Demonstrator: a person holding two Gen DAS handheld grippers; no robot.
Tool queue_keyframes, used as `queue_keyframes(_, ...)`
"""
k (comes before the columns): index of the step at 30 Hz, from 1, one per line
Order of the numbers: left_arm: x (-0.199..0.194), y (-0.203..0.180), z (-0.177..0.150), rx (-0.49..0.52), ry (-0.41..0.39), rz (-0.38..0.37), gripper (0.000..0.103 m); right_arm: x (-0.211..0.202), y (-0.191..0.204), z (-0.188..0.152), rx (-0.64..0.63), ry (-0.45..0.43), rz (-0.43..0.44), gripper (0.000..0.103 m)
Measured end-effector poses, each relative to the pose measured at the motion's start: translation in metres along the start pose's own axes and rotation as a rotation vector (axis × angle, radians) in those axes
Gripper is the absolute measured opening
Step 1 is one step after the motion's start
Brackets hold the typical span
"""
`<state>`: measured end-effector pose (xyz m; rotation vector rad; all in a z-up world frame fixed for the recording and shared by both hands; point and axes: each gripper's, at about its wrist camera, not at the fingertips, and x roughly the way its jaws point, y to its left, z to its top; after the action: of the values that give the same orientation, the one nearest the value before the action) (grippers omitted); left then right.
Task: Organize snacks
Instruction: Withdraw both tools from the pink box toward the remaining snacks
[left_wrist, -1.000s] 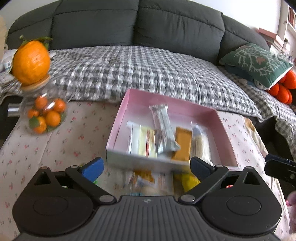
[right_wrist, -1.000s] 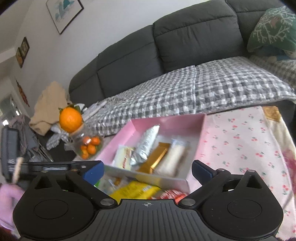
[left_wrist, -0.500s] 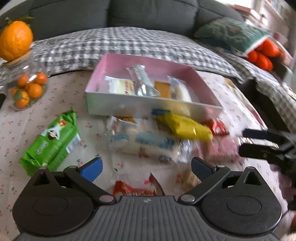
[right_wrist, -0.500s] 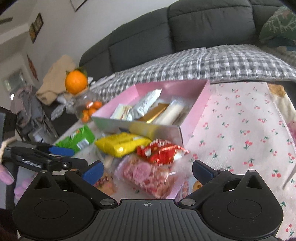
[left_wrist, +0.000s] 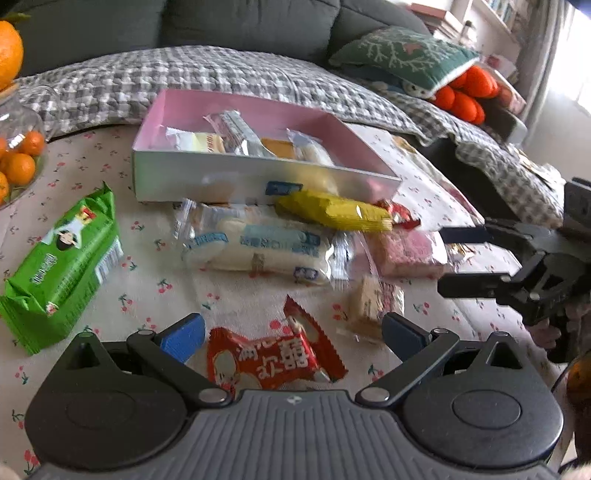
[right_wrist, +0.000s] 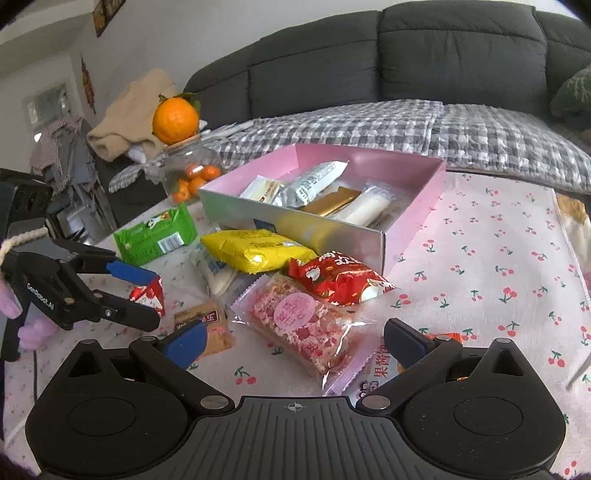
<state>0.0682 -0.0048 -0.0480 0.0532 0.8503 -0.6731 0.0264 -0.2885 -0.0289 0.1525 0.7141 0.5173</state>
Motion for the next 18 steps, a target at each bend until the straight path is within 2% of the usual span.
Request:
queue_keyframes(7,0.0,-0.003,-0.01,0.058,0.024,-0.016,0.102,-0.007,0.004,-0.001,-0.053,-0.001,0.015,0.103)
queue_keyframes(16,-0.002,0.001,-0.008,0.049,0.03,-0.011,0.098,-0.013,0.013,-0.003,-0.121,0.009,0.089,0.103)
queue_keyframes(18,-0.002,0.001,-0.008,0.053,0.029,-0.002,0.096,-0.013,0.016,-0.003,-0.143,-0.006,0.049,0.103)
